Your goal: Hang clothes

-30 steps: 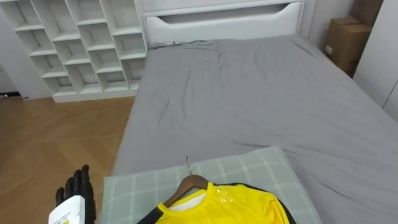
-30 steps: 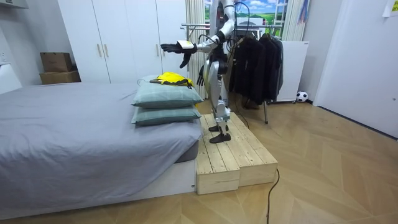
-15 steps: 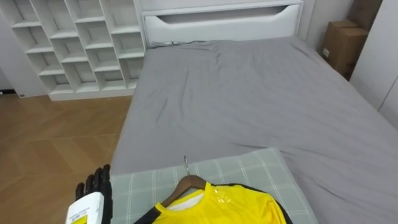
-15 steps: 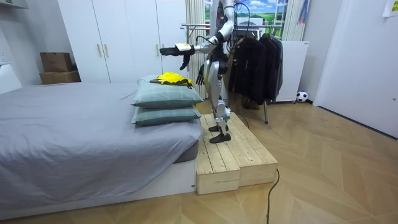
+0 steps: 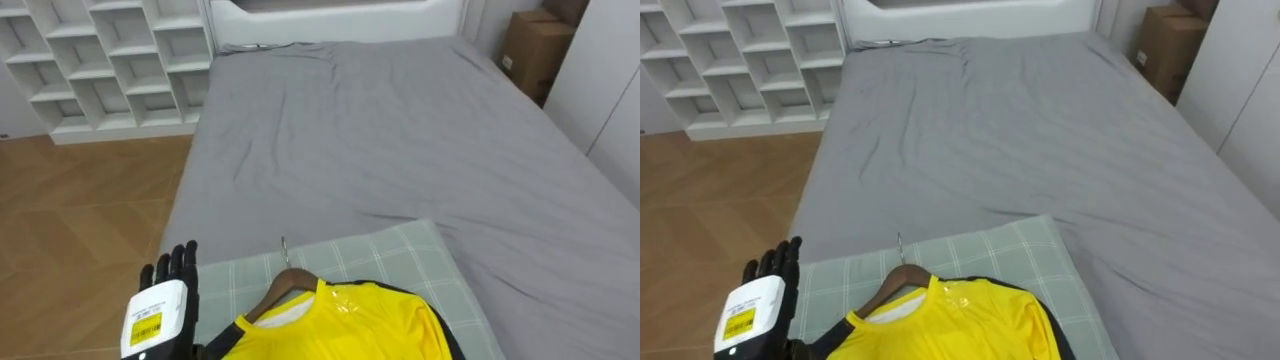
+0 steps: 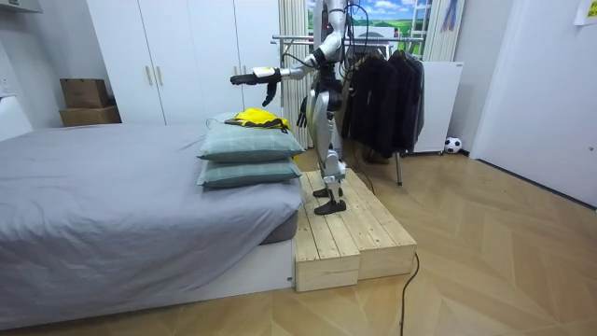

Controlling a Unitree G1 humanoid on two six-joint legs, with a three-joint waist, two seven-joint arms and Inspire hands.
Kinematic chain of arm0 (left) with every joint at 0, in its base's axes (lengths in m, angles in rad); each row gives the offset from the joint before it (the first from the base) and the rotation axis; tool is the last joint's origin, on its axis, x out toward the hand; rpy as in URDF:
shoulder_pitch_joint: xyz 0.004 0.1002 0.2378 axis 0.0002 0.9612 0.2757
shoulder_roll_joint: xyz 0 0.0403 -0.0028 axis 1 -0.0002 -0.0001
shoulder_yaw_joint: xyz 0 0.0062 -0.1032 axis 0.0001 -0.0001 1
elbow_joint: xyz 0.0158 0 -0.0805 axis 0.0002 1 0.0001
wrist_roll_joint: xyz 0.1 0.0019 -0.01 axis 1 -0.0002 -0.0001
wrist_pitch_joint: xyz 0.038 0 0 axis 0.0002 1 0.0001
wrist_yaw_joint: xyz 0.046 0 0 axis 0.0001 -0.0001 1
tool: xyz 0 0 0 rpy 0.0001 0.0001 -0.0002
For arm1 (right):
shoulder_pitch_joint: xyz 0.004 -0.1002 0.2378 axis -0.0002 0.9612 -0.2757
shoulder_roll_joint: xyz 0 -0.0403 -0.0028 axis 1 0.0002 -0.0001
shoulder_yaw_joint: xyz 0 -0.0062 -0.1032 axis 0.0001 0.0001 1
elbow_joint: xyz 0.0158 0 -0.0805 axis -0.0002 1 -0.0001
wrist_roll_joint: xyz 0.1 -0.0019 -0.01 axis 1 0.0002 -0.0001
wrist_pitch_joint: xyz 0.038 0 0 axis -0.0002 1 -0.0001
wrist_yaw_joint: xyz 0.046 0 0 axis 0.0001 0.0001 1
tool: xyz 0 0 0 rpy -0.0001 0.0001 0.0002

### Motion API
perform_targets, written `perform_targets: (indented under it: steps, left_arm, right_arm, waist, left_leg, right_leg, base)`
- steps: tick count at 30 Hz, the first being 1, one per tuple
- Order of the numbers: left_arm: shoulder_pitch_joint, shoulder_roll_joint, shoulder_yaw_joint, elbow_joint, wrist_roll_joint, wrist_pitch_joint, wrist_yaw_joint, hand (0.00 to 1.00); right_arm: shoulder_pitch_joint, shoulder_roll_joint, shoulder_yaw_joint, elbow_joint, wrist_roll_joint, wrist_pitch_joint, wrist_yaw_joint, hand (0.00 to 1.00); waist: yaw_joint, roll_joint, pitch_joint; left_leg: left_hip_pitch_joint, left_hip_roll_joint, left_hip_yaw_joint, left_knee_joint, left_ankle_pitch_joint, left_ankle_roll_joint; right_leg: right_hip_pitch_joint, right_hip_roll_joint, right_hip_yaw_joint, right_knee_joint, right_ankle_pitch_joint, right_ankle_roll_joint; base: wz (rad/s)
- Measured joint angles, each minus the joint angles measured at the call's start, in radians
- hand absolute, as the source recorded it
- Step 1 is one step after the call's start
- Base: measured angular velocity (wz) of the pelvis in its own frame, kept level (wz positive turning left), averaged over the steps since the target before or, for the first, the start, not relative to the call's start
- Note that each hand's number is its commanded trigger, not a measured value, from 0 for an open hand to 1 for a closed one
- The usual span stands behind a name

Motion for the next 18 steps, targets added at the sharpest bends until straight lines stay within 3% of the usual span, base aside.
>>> perform_targets:
  steps: [6,14,18]
  left_arm:
    - [-0.005,0.000,-0.011,0.028,-0.003,0.025,0.000,0.00]
    - [-0.049,-0.006,-0.021,0.138,-0.005,0.025,0.000,0.00]
    - [-0.073,-0.025,-0.022,0.163,-0.010,0.025,0.000,0.00]
  right_arm:
    - [0.000,-0.004,0.012,0.000,0.042,0.015,0.000,0.00]
    - [-0.010,-0.008,0.050,-0.001,0.071,0.016,0.000,0.00]
    - [-0.032,-0.008,0.074,-0.002,0.088,0.019,-0.001,0.00]
  waist:
    - [-0.007,0.005,-0.0020]
    - [-0.009,-0.001,0.0015]
    - [-0.008,-0.006,0.0031]
  left_leg:
    - [0.001,0.000,0.001,-0.006,0.001,-0.001]
    - [-0.001,-0.001,0.000,-0.003,0.001,-0.001]
    - [-0.039,-0.001,-0.003,0.009,0.001,-0.001]
  right_leg:
    - [-0.003,0.000,0.001,-0.001,0.000,0.000]
    - [-0.004,-0.001,-0.002,-0.001,0.000,0.000]
    - [-0.035,-0.002,-0.002,0.001,0.000,0.000]
  base:
    - [0.00]
    - [0.00]
    - [0.01]
